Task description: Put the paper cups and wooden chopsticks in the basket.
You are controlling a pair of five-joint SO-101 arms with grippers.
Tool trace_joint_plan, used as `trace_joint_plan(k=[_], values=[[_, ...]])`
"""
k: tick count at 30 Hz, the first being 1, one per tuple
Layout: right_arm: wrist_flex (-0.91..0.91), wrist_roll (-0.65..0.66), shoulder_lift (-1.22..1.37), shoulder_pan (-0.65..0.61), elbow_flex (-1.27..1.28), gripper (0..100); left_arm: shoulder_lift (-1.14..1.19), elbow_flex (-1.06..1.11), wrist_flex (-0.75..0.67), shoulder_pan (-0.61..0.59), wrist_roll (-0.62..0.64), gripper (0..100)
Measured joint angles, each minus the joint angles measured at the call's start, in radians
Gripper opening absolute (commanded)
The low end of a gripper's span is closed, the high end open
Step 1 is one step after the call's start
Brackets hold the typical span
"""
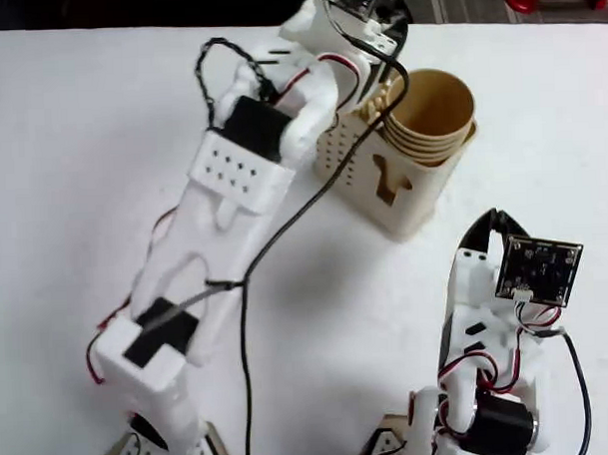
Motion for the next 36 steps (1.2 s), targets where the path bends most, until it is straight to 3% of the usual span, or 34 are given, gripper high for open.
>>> trace_joint_plan(k=[4,11,17,22,27,36], values=[[0.0,0.0,0.0,0.0,0.0,2.5,-0.078,0.0,0.049,0.0,0.0,2],[0.0,0.0,0.0,0.0,0.0,2.5,-0.14,0.0,0.08,0.051,-0.08,2],[0.0,0.0,0.0,0.0,0.0,2.5,-0.13,0.0,0.207,0.118,-0.155,2],[0.0,0.0,0.0,0.0,0.0,2.5,-0.017,0.0,0.31,0.101,-0.157,2],[0.0,0.0,0.0,0.0,0.0,2.5,0.092,-0.008,0.315,0.04,-0.157,2],[0.0,0.0,0.0,0.0,0.0,2.5,-0.018,-0.009,0.328,0.058,-0.158,2]])
